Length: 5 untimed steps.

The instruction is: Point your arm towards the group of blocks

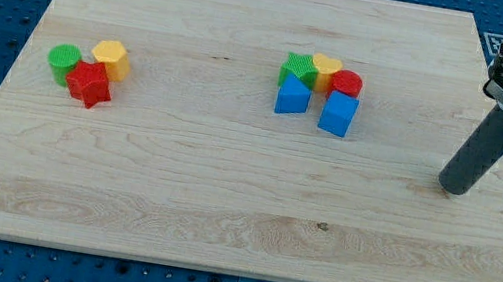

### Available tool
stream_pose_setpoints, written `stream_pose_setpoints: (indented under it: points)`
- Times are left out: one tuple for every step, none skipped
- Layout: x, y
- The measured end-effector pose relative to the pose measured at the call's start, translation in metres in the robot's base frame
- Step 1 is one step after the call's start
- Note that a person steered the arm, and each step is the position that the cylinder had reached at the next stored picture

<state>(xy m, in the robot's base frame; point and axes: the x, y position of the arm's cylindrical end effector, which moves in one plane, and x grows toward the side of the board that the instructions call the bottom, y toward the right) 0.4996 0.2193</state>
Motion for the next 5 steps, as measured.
stream_pose_setpoints:
  points:
    - [0.0,0.001]
    - [-0.001,0.001]
    - [-0.01,-0.023]
    - [-0.046,-0.028]
    - [-0.099,-0.032]
